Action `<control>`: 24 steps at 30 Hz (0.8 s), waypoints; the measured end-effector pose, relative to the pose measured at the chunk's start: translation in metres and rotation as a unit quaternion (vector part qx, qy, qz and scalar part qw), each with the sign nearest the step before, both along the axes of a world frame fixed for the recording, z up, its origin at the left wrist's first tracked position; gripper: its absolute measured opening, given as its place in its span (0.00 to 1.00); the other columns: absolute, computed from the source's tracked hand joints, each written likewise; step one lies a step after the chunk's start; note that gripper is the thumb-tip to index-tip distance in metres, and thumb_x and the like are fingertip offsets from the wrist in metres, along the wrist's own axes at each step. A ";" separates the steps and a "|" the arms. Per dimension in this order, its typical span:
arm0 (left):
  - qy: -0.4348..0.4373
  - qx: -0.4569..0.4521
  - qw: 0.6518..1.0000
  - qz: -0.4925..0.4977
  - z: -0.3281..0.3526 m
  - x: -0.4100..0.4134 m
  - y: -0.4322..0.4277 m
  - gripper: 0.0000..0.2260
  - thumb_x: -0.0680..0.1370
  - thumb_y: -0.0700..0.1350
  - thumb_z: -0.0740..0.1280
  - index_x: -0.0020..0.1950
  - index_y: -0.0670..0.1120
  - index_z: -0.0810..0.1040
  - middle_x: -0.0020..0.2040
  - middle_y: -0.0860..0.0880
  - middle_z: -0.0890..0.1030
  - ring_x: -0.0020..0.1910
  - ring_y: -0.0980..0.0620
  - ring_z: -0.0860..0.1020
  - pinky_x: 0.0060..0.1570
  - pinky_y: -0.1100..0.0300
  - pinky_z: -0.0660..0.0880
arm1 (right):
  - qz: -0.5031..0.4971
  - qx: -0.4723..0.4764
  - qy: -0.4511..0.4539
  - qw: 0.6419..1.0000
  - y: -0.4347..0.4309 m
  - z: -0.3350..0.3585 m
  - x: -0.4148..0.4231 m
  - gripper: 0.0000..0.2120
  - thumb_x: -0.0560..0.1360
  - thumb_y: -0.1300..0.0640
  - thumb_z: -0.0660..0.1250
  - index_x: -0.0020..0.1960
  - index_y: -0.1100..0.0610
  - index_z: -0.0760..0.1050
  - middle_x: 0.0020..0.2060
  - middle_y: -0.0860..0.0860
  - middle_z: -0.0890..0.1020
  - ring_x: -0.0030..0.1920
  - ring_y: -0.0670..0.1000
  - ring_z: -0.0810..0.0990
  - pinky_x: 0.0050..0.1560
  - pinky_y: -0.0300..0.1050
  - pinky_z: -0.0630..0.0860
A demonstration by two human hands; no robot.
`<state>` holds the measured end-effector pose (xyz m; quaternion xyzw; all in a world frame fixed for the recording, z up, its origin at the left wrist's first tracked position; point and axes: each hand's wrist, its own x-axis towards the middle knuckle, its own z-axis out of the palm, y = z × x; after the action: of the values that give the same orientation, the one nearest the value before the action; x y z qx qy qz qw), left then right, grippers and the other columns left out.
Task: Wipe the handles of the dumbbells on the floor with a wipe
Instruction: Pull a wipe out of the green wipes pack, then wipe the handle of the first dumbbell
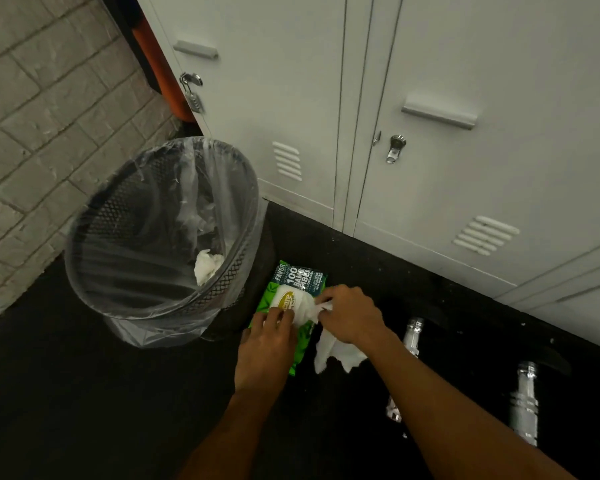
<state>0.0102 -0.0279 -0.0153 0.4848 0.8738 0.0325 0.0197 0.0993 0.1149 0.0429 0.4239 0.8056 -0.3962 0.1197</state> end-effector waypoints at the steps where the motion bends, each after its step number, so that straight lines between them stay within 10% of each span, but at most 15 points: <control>1: 0.004 -0.021 1.000 0.003 0.001 0.002 0.003 0.13 0.78 0.51 0.63 0.62 0.50 0.75 0.59 0.49 0.77 0.58 0.47 0.75 0.49 0.49 0.77 | -0.032 -0.013 0.018 0.999 0.009 0.007 0.007 0.14 0.72 0.53 0.68 0.58 0.48 0.78 0.56 0.53 0.80 0.52 0.54 0.80 0.52 0.48 0.79; 7: -0.010 -0.096 0.994 0.057 0.024 0.019 0.015 0.17 0.78 0.50 0.60 0.67 0.53 0.71 0.66 0.51 0.72 0.64 0.48 0.70 0.59 0.48 0.71 | -0.130 -0.216 0.126 0.959 0.034 0.049 0.041 0.19 0.69 0.64 0.68 0.57 0.50 0.77 0.47 0.51 0.78 0.44 0.46 0.77 0.43 0.39 0.76; 10: -0.167 0.082 0.979 0.088 0.045 0.025 0.029 0.13 0.75 0.45 0.64 0.60 0.49 0.77 0.60 0.49 0.77 0.60 0.46 0.74 0.57 0.52 0.72 | -0.123 -0.260 0.187 0.939 0.031 0.074 0.050 0.21 0.70 0.68 0.65 0.59 0.50 0.77 0.48 0.50 0.80 0.45 0.46 0.79 0.43 0.36 0.79; 15: -0.707 0.211 0.657 0.154 0.127 0.047 0.051 0.22 0.71 0.51 0.58 0.60 0.43 0.79 0.56 0.43 0.82 0.55 0.47 0.79 0.50 0.56 0.75 | -0.126 -0.343 0.282 0.887 0.036 0.118 0.068 0.22 0.72 0.67 0.65 0.59 0.46 0.79 0.58 0.57 0.79 0.58 0.59 0.79 0.58 0.55 0.78; 24: -0.760 0.278 0.582 0.082 0.207 0.051 0.043 0.17 0.76 0.40 0.67 0.65 0.37 0.75 0.62 0.35 0.78 0.62 0.35 0.77 0.62 0.36 0.71 | -0.216 -0.343 0.362 0.839 0.039 0.165 0.106 0.24 0.69 0.59 0.74 0.64 0.49 0.76 0.57 0.59 0.82 0.56 0.57 0.82 0.59 0.58 0.78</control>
<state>0.0617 0.0147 0.1922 0.1911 0.5245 0.6315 0.5381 0.2052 0.1536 0.2080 0.3451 0.4917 -0.7885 -0.1315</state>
